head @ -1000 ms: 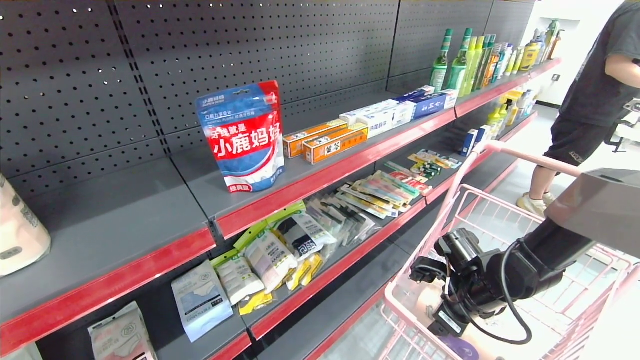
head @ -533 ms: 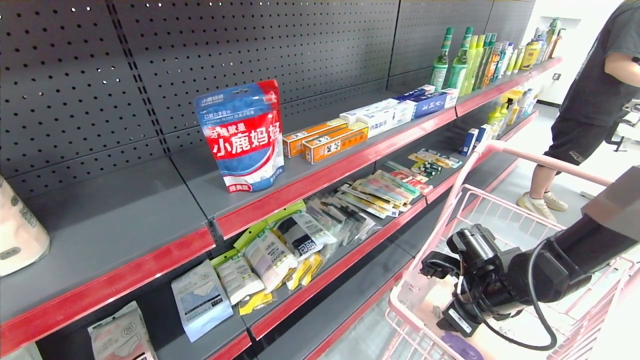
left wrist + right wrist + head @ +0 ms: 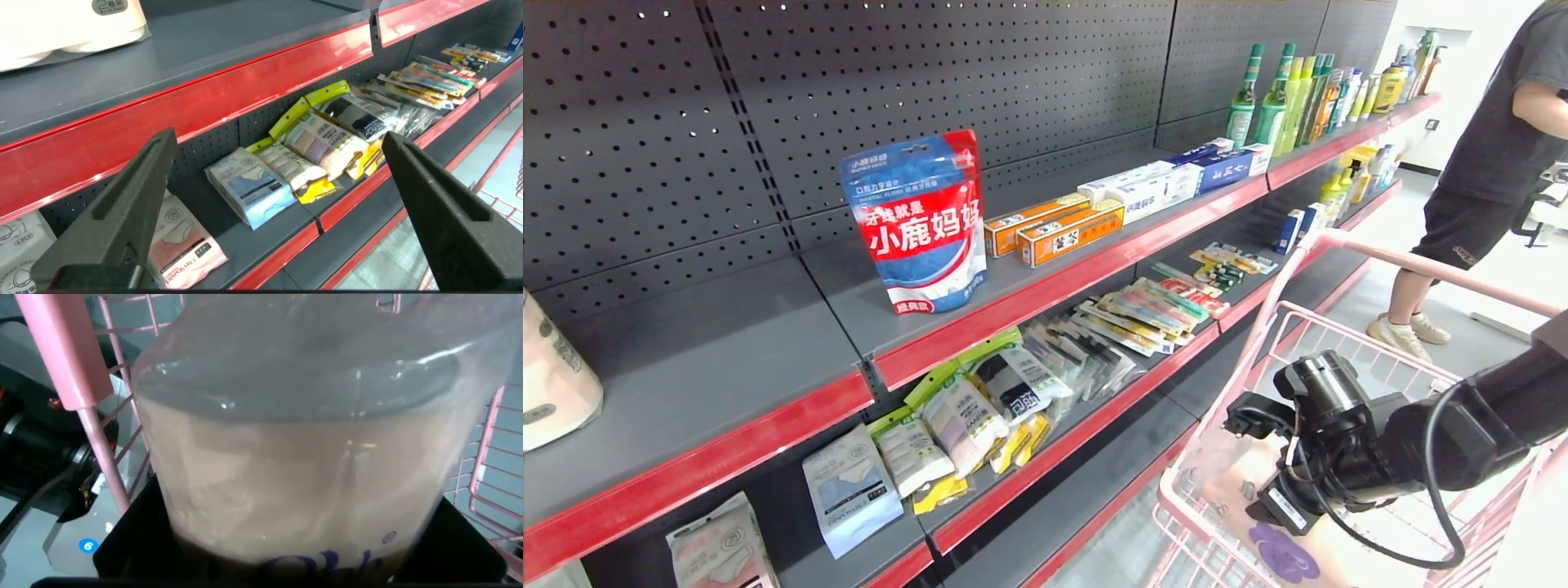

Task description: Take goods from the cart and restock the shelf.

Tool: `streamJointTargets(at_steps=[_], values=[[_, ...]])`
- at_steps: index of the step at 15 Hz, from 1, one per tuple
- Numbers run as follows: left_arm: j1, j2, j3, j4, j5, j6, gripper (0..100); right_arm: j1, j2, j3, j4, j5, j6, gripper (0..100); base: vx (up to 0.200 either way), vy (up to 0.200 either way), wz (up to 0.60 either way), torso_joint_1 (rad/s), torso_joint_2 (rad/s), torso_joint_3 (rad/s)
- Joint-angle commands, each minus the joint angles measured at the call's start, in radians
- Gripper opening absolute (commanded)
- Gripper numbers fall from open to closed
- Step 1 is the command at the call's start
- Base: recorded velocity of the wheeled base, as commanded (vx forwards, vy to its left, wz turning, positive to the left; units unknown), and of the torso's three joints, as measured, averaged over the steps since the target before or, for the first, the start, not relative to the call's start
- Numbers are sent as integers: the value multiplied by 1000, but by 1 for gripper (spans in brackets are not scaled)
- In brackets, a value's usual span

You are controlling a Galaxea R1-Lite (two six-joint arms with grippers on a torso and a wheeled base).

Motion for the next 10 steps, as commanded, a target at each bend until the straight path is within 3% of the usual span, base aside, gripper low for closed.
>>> streamJointTargets(at_steps=[1,8,10], values=[[0,0,0,0,0,0,100,-7,-116,-1,38,6,-4,0,0,0,0,0,0,0],[0,0,0,0,0,0,100,-143,-389,9,59,11,6,0,0,0,0,0,0,0],[0,0,0,0,0,0,100,-200,-495,-1,59,9,81,0,0,0,0,0,0,0]])
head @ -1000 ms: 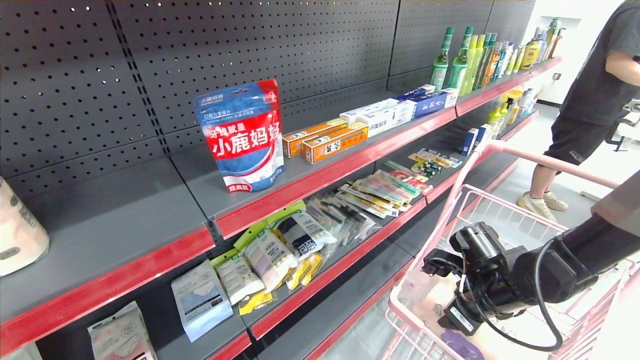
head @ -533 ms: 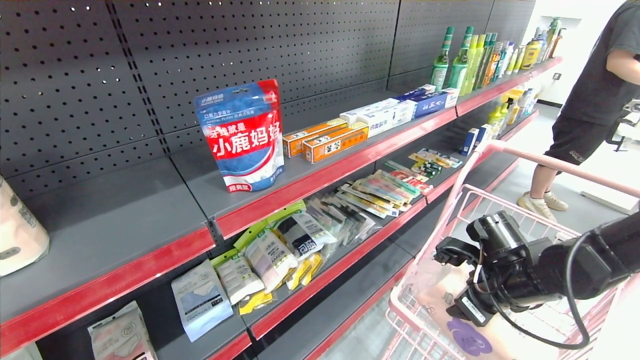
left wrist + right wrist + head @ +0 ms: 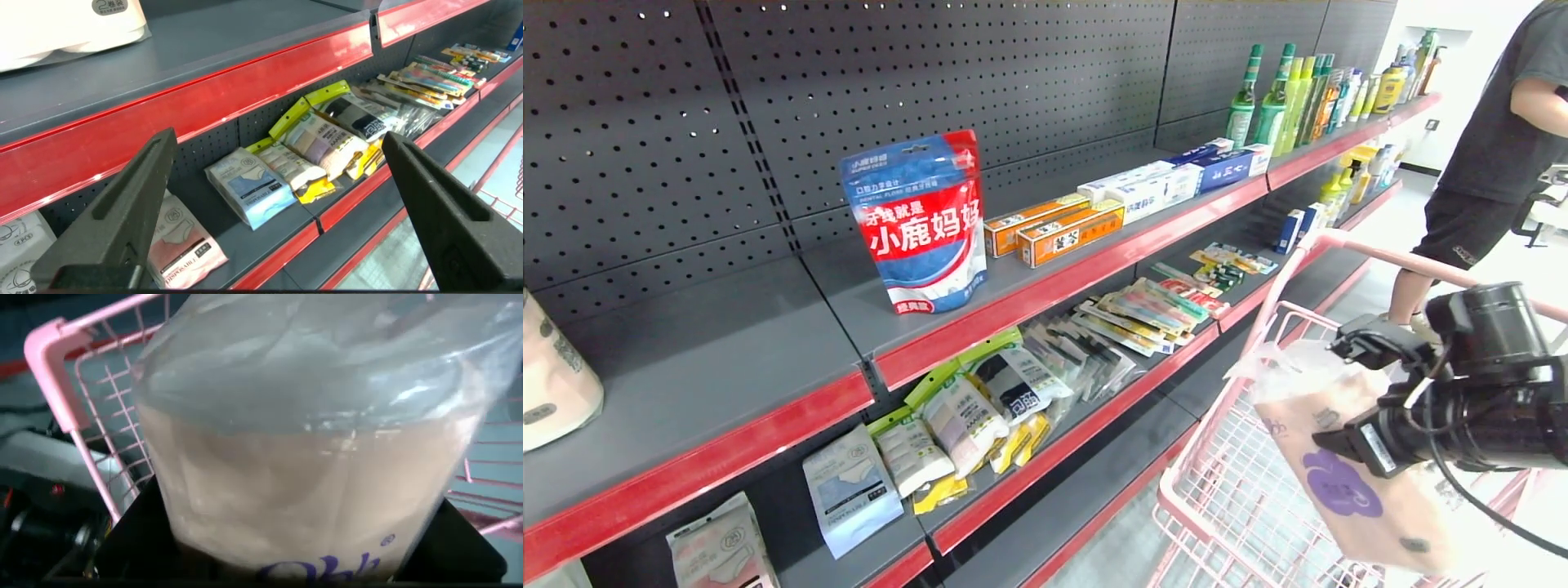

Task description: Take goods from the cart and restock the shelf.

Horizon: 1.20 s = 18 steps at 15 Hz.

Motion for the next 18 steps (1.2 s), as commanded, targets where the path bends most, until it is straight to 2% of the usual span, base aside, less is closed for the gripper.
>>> streamJointTargets(at_steps=[1,4,7,10,13,16,18], values=[[0,0,0,0,0,0,100,-64,-159,-7,-1,-3,54,0,0,0,0,0,0,0],[0,0,0,0,0,-2,100,-133,-303,5,42,-3,81,0,0,0,0,0,0,0],[0,0,0,0,0,-2,100,-162,-406,5,59,-30,241,0,0,0,0,0,0,0],[0,0,0,0,0,-2,100,-173,-547,11,174,-46,250,0,0,0,0,0,0,0],[0,0,0,0,0,-2,100,-185,-681,33,190,-44,250,0,0,0,0,0,0,0],[0,0,0,0,0,-2,100,-191,-816,22,343,-46,247,0,0,0,0,0,0,0],[0,0,0,0,0,-2,100,-203,-857,30,372,-50,249,0,0,0,0,0,0,0]])
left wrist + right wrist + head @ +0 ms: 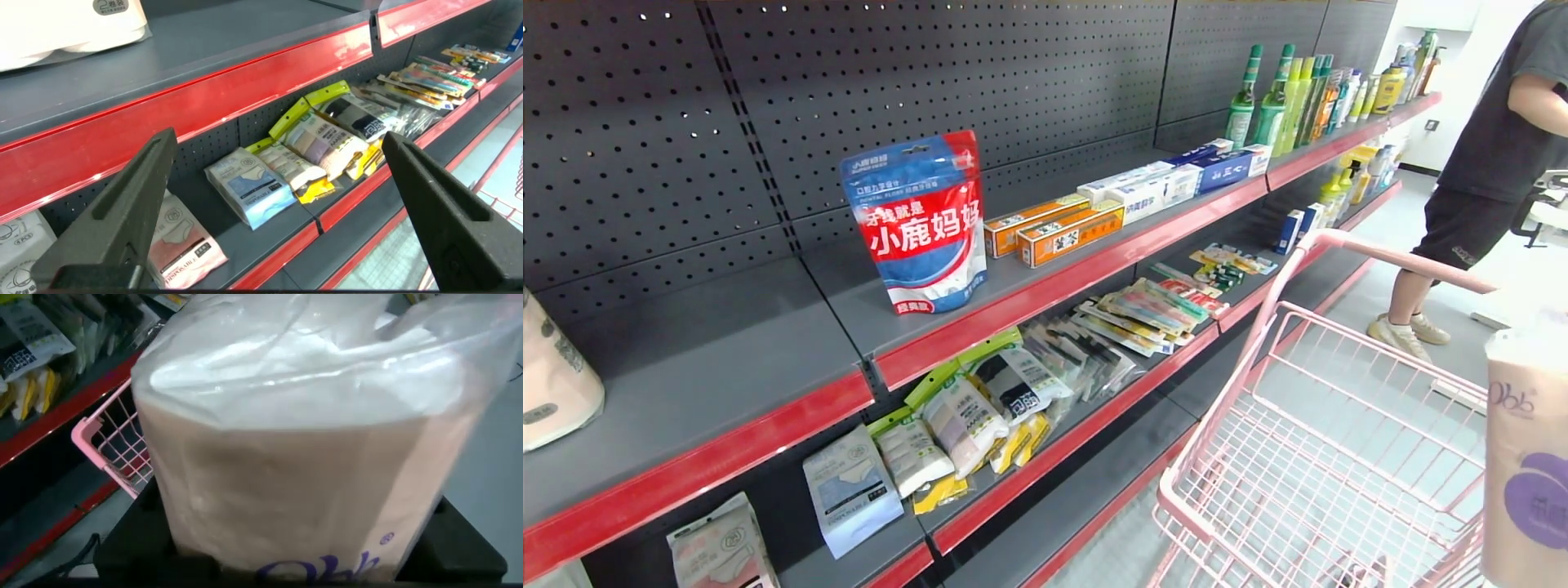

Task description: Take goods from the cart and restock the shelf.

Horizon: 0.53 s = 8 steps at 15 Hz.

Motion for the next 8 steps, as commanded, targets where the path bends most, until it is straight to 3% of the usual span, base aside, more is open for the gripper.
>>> streamJointTargets(at_steps=[1,8], values=[[0,1,0,-1,0,0,100,-33,-93,11,7,3,-5,0,0,0,0,0,0,0],[0,1,0,-1,0,0,100,-38,-84,28,7,-27,-91,0,0,0,0,0,0,0]])
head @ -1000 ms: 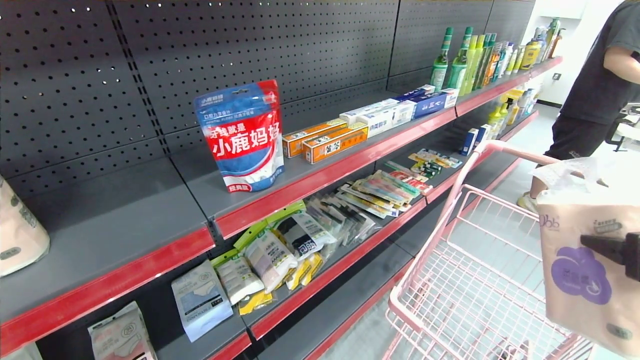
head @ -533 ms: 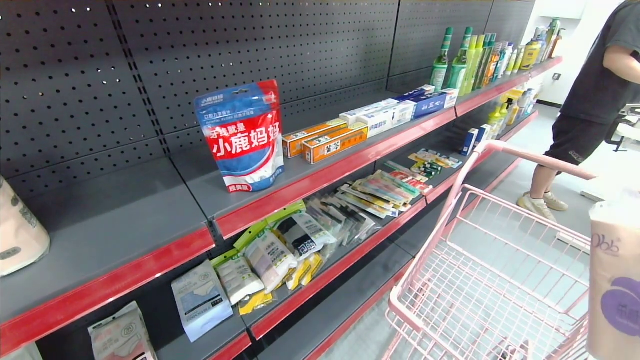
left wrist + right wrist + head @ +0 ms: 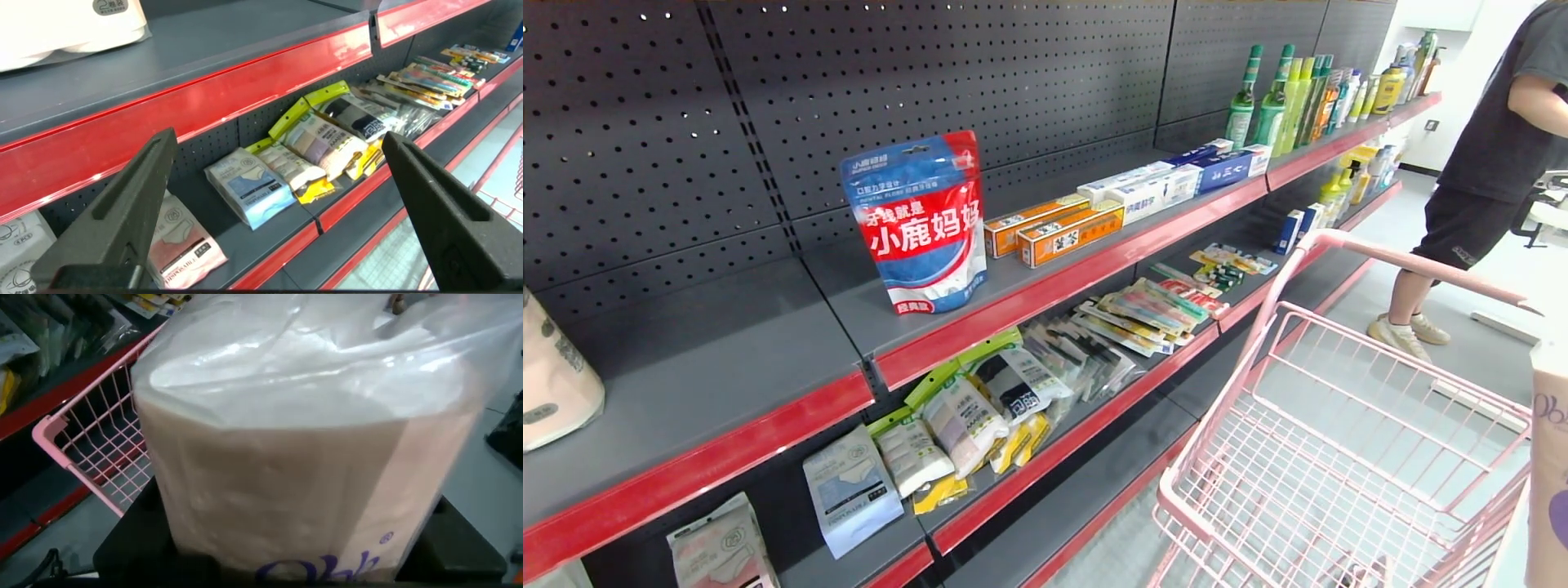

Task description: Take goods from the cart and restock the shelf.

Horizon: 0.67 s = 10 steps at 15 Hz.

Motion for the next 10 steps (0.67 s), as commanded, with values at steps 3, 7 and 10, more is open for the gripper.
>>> streamJointTargets(at_steps=[3,7,10], values=[[1,1,0,0,0,0,100,1,20,2,-2,2,-3,0,0,0,0,68,-155,-89],[1,1,0,0,0,0,100,4,36,2,-8,2,-12,0,0,0,0,217,-521,-300],[1,1,0,0,0,0,100,4,59,-9,-13,3,-15,0,0,0,0,183,-413,-238]])
